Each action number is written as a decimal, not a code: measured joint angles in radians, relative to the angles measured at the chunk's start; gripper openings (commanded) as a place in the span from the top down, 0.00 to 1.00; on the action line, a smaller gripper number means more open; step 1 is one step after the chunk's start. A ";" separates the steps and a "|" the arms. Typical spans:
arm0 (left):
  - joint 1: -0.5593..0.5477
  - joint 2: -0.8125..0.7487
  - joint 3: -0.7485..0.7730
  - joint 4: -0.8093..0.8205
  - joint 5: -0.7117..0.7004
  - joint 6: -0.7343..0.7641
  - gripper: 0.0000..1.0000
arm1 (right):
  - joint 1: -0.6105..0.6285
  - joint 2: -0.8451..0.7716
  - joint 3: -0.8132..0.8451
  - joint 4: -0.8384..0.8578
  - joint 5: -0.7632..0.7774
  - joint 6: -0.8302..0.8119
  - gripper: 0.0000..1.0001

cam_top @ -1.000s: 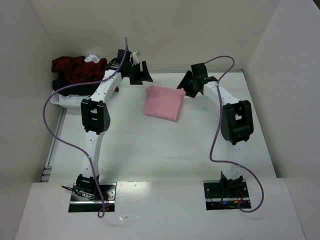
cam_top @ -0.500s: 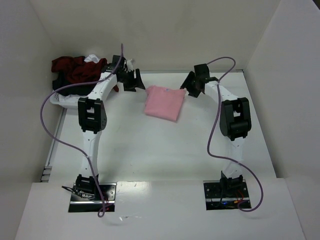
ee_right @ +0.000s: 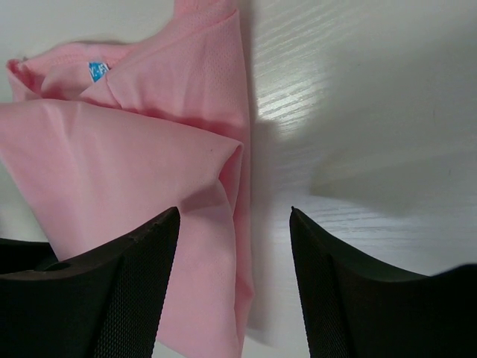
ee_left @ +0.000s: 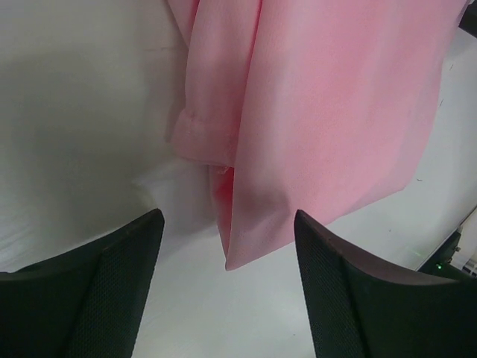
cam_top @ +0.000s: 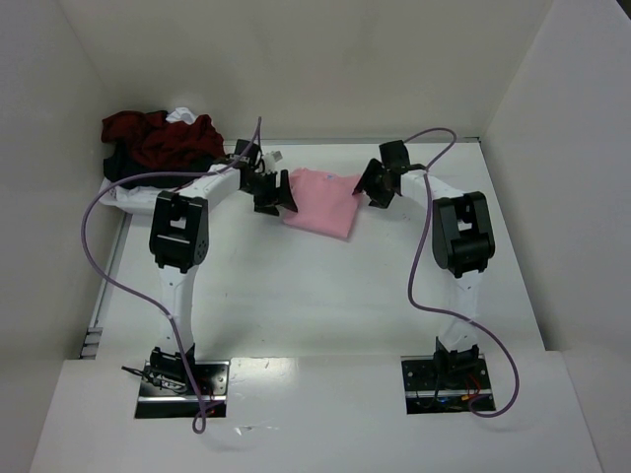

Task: Fold and stack the t-shirts
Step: Fold the long partially folded tshirt into a neat square

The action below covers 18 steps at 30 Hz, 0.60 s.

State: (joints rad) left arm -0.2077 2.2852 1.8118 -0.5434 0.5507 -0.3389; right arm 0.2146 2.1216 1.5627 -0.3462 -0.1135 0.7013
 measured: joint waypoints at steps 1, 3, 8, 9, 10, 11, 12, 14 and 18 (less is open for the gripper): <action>-0.002 -0.005 -0.003 0.006 -0.003 0.000 0.22 | 0.000 0.000 0.000 0.002 0.000 -0.004 0.36; -0.003 -0.012 -0.007 0.019 -0.008 -0.001 0.25 | 0.000 0.002 0.006 0.003 0.000 -0.012 0.39; -0.011 -0.018 -0.008 0.037 -0.021 -0.003 0.28 | 0.001 0.037 0.065 0.008 0.000 -0.028 0.50; -0.013 -0.018 -0.009 0.037 -0.023 -0.003 0.30 | 0.001 0.043 0.074 0.010 0.000 -0.031 0.52; -0.014 -0.018 -0.010 0.039 -0.025 -0.004 0.32 | 0.001 0.048 0.080 0.012 0.000 -0.035 0.54; -0.015 -0.018 -0.010 0.039 -0.026 -0.004 0.32 | 0.001 0.052 0.085 0.012 0.000 -0.039 0.57; -0.017 -0.018 -0.010 0.040 -0.027 -0.004 0.33 | 0.001 0.059 0.094 0.011 0.000 -0.042 0.60; -0.018 -0.018 -0.010 0.040 -0.027 -0.004 0.36 | 0.001 0.080 0.121 0.010 -0.001 -0.048 0.65; -0.019 -0.018 -0.010 0.043 -0.029 -0.004 0.42 | 0.001 0.118 0.153 0.011 -0.008 -0.054 0.83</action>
State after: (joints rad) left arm -0.2268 2.2677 1.8023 -0.5007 0.5217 -0.3431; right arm 0.2153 2.2395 1.7157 -0.3355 -0.1215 0.6472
